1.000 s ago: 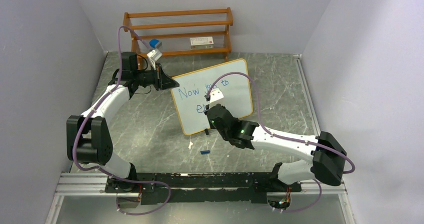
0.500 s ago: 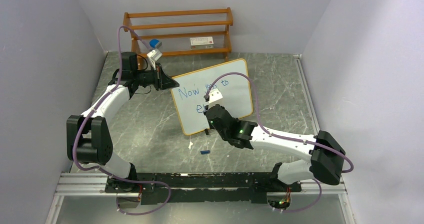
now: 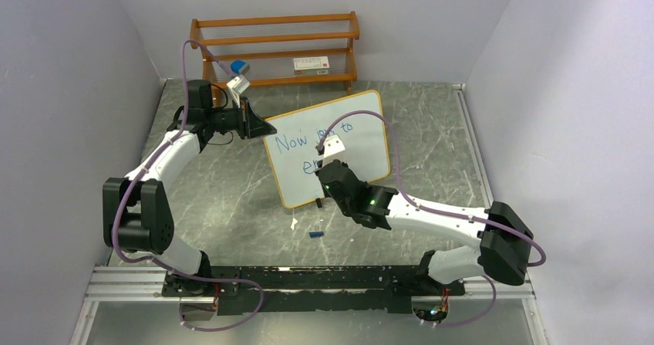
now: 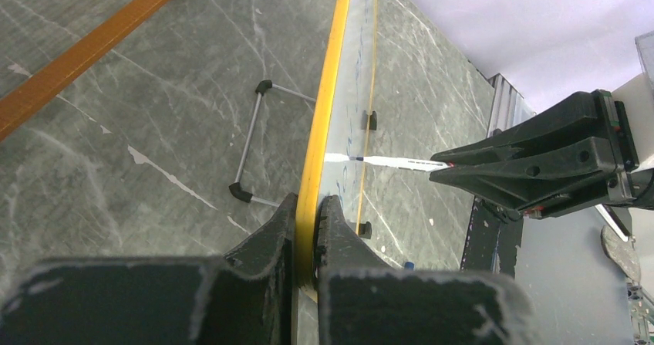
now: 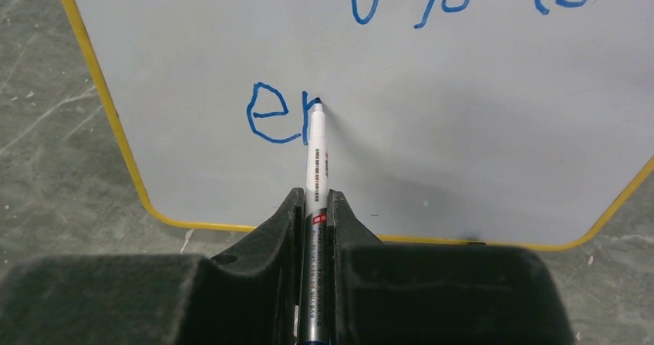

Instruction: Write a sentence on the whiteboard

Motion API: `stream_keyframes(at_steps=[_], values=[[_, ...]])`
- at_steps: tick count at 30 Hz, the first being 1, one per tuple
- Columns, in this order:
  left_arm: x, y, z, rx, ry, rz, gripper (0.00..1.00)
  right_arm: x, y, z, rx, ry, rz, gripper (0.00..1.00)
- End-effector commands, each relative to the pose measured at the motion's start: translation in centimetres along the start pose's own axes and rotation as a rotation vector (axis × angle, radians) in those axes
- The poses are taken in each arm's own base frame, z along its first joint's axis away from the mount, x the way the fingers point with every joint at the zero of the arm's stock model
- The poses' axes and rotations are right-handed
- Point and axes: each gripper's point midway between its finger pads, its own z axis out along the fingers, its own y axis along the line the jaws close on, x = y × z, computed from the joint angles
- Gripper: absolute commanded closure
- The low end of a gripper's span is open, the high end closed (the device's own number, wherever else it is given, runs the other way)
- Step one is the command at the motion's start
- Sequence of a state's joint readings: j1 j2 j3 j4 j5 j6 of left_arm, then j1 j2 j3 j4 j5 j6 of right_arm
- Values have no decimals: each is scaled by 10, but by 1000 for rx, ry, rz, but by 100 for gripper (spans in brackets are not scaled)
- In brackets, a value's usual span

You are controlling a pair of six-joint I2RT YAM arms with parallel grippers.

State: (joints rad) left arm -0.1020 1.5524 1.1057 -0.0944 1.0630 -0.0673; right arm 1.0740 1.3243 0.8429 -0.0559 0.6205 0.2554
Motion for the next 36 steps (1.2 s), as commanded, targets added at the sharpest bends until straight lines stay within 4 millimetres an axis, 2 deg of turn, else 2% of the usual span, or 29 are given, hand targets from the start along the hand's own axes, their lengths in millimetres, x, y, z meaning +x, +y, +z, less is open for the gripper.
stream_keyframes(at_steps=[1, 8, 23, 32, 36], values=[[64, 38, 14, -159, 161, -20, 95, -13, -15, -1, 60, -49, 38, 100], [65, 39, 14, -161, 163, -22, 95, -7, -17, -4, 56, -20, 37, 100], [65, 40, 15, -163, 165, -22, 95, 22, -14, -7, 29, 79, 29, 100], [65, 40, 15, -162, 165, -22, 95, 27, -14, -8, 28, 98, 25, 100], [66, 40, 15, -162, 165, -23, 95, 21, -14, -11, 20, 77, 37, 100]])
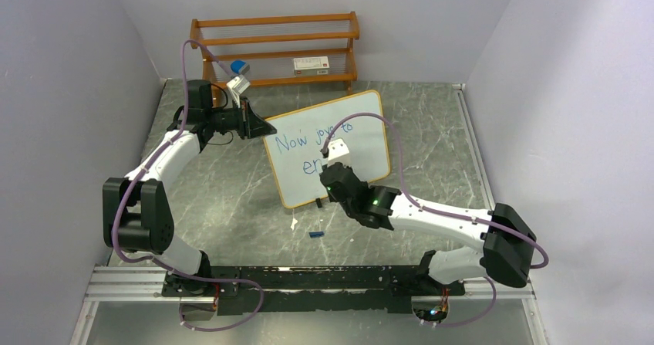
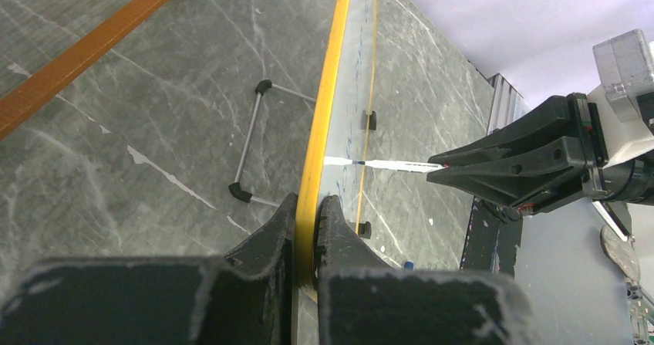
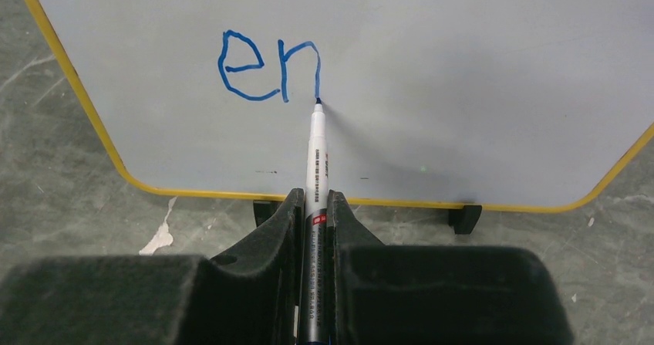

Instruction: Write a sentence on the whiteboard

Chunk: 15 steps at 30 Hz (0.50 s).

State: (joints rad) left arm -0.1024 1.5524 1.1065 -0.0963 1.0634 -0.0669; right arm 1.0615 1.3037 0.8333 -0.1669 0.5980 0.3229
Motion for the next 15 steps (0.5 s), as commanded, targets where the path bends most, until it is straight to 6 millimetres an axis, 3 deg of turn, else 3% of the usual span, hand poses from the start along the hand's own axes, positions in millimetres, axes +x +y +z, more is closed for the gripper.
stream_keyframes(at_steps=[1, 15], values=[[65, 40, 15, -163, 164, -23, 95, -1, -6, -5, 6, -12, 22, 100], [64, 40, 14, -163, 163, -18, 95, -29, -3, -8, -10, -105, 43, 100]])
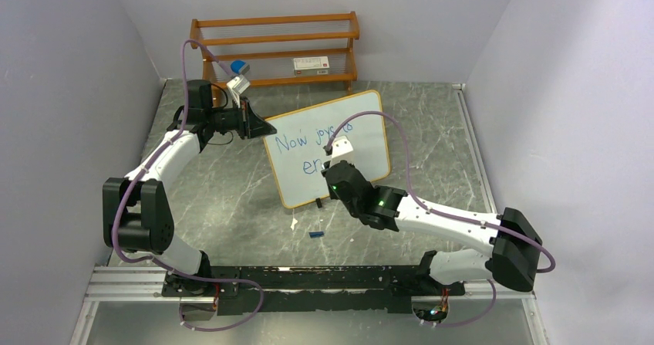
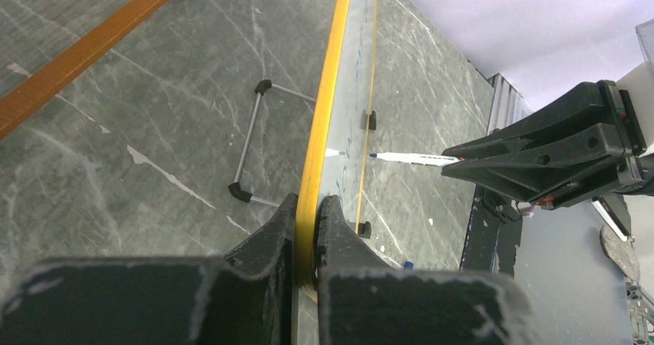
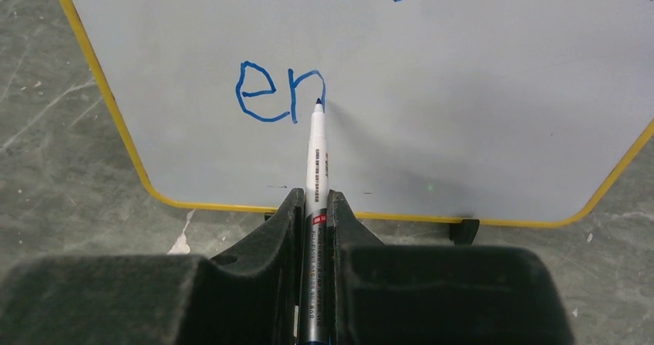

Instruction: Write a sentence on the whiteboard

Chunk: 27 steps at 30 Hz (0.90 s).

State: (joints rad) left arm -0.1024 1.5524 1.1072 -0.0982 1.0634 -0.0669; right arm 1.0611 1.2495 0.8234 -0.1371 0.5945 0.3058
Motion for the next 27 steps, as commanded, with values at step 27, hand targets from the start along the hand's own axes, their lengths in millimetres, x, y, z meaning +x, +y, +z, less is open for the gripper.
stream_keyframes(at_steps=[27], values=[[65, 39, 15, -159, 163, -21, 95, -18, -2, 14, 41, -70, 14, 100]])
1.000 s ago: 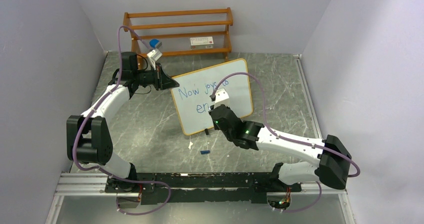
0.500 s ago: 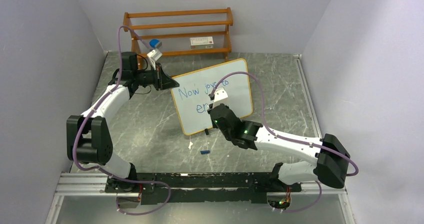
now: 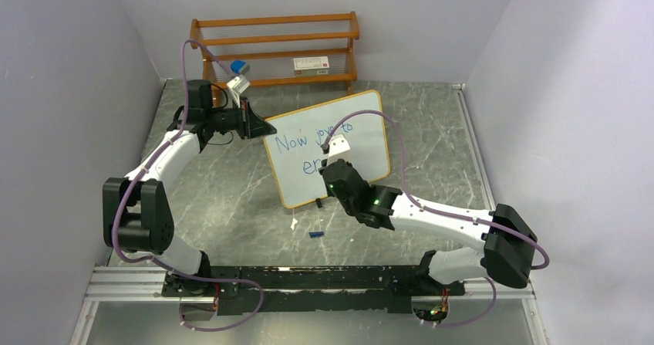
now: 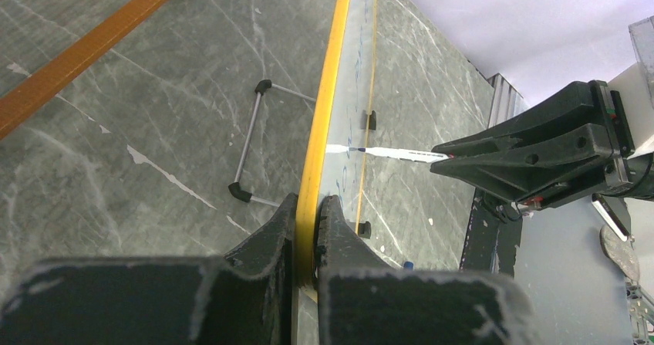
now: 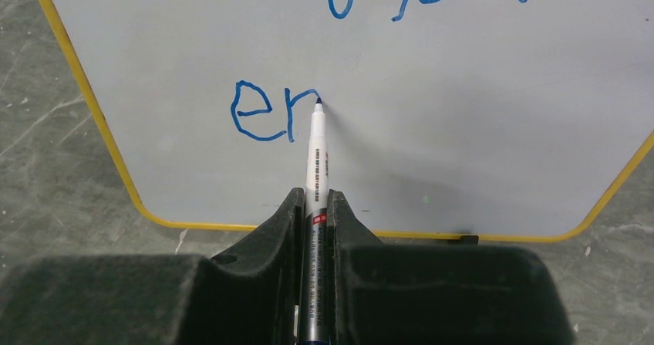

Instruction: Write a sentence on the whiteboard

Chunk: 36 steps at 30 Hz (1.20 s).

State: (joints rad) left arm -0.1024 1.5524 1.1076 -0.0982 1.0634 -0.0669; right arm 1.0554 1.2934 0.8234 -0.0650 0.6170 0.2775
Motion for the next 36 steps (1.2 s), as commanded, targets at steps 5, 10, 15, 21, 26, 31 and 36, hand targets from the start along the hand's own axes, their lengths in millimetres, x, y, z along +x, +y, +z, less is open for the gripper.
stream_keyframes(at_steps=[5, 10, 15, 21, 26, 31, 36], values=[[66, 39, 15, -159, 164, -21, 95, -16, -3, 3, 22, -46, 23, 100], [66, 40, 15, -160, 164, -22, 95, -16, -1, 5, 14, -45, 23, 100], [65, 40, 15, -160, 165, -21, 95, -16, -1, 8, 17, -42, 21, 100], [65, 39, 15, -161, 164, -19, 95, -14, -5, 9, 32, -37, 21, 100], [65, 39, 15, -162, 164, -20, 95, -15, -11, 8, 49, -40, 27, 100], [65, 39, 15, -160, 164, -18, 95, -15, -18, 6, 68, -39, 35, 100], [65, 39, 15, -161, 164, -16, 95, -14, -22, 5, 77, -37, 39, 100]])
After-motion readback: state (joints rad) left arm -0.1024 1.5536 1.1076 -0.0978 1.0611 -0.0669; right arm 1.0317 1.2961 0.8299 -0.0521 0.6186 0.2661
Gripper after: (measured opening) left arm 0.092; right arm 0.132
